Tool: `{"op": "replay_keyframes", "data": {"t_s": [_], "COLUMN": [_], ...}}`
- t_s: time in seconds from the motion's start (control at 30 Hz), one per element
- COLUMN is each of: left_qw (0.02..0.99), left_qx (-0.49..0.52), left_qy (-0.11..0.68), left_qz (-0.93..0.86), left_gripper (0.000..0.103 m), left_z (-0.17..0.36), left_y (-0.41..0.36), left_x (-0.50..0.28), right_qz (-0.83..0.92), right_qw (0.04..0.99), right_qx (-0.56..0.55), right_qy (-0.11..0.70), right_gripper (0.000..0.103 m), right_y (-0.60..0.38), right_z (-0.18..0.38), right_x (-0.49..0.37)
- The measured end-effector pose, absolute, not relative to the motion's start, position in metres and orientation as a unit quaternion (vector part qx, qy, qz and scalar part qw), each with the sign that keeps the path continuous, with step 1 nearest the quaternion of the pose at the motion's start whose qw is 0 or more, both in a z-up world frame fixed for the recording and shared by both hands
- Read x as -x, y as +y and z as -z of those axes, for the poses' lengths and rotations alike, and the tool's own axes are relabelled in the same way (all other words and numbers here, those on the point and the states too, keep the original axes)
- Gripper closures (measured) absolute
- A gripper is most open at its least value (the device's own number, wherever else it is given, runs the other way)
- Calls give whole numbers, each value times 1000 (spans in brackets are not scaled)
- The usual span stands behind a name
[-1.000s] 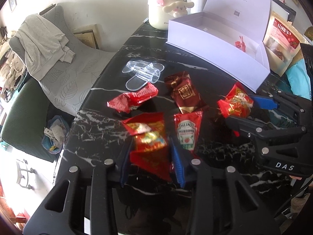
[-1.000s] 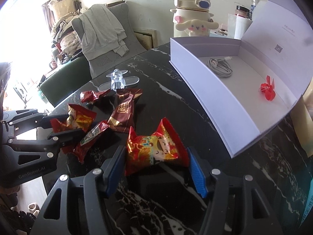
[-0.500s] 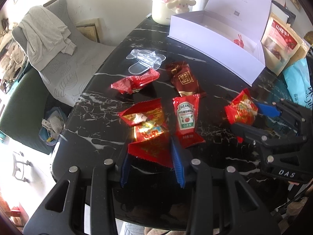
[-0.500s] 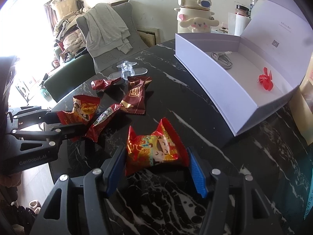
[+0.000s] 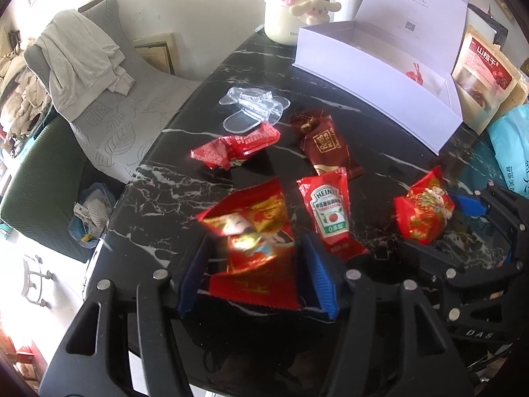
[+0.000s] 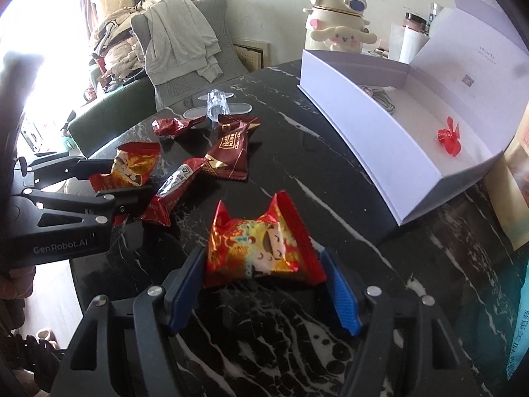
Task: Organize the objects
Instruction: 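Lift and carry both snack packets toward the open white box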
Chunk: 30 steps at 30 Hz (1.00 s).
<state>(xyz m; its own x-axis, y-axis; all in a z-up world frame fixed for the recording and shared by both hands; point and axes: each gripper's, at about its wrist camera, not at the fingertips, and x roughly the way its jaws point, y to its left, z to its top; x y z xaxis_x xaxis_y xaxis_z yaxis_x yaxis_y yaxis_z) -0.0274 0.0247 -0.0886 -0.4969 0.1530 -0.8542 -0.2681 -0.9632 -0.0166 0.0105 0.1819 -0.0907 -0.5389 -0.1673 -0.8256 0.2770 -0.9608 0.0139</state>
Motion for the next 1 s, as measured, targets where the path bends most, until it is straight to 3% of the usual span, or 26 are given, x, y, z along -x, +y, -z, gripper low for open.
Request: {"op": "replay_keyframes", "data": {"t_s": [0.2, 0.33, 0.4, 0.47, 0.6, 0.67, 1.0], "left_qw": [125, 133, 133, 134, 138, 138, 132], "left_qx": [477, 471, 469, 469, 475, 477, 475], "left_qy": [60, 62, 61, 59, 50, 50, 44], "left_qz": [-868, -870, -871, -871, -868, -867, -869], "left_gripper": [48, 63, 64, 65, 71, 71, 71], "left_z": [89, 88, 88, 88, 87, 86, 74], "left_y": [25, 27, 27, 26, 25, 25, 19], "left_x": [26, 23, 23, 22, 22, 21, 17], "right_qz": [878, 883, 886, 890, 890, 891, 890], "right_qw": [120, 118, 115, 114, 117, 122, 141], "right_qx": [-459, -451, -445, -438, -437, -435, -433], "right_qy": [63, 55, 56, 59, 57, 52, 31], "right_gripper": [28, 29, 29, 38, 43, 57, 59], "right_y": [180, 179, 178, 176, 176, 177, 179], "right_z": [93, 94, 94, 94, 92, 91, 84], "right_x": [-8, -6, -7, -8, -9, -8, -9]}}
